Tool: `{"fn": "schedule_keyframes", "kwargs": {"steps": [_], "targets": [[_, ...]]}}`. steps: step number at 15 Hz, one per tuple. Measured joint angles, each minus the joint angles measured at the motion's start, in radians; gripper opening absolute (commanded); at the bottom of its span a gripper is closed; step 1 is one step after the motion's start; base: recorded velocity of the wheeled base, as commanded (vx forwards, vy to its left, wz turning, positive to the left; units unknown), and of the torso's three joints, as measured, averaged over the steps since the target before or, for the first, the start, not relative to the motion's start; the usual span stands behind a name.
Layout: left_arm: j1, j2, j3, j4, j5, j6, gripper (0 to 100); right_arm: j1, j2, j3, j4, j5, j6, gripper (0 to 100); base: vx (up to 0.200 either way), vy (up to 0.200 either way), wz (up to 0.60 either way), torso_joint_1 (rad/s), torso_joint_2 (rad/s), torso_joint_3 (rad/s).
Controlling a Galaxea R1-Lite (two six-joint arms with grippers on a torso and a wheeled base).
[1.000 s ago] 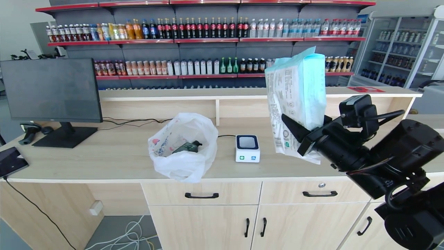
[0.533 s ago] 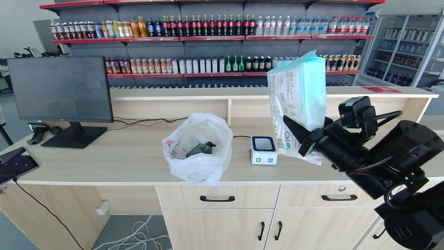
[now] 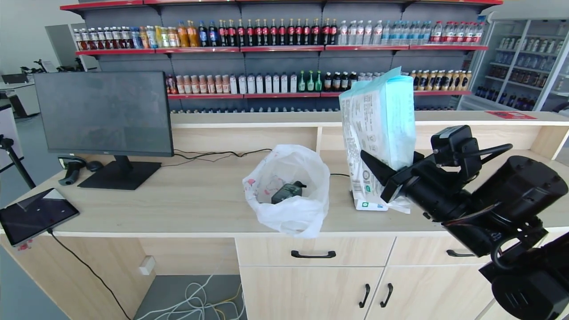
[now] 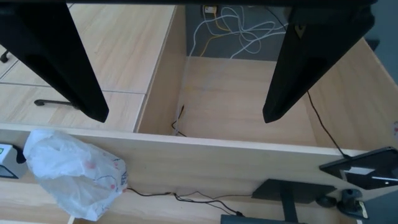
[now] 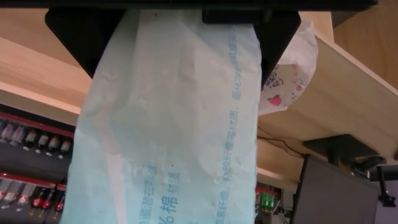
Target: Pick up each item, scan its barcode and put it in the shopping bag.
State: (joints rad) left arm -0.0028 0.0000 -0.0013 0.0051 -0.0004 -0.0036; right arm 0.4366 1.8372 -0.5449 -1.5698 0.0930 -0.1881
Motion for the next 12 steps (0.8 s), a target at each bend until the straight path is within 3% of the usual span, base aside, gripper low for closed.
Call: {"fn": "schedule_keyframes", "kwargs": {"steps": [4, 10, 12], "targets": [[0.001, 0.0, 0.0, 0.0, -0.001, 0.0, 100, 0.028, 0.01, -0.008, 0.0, 0.001, 0.0, 0, 0.0, 0.0, 0.0, 0.0, 0.0, 0.0], [0.001, 0.0, 0.0, 0.0, -0.001, 0.002, 100, 0.033, 0.018, -0.003, 0.001, 0.0, 0.0, 0, 0.2, 0.0, 0.0, 0.0, 0.0, 0.002], [0.001, 0.0, 0.0, 0.0, -0.001, 0.001, 100, 0.035, 0.021, -0.001, 0.0, 0.0, 0.0, 0, 0.0, 0.0, 0.0, 0.0, 0.0, 0.0]]}}
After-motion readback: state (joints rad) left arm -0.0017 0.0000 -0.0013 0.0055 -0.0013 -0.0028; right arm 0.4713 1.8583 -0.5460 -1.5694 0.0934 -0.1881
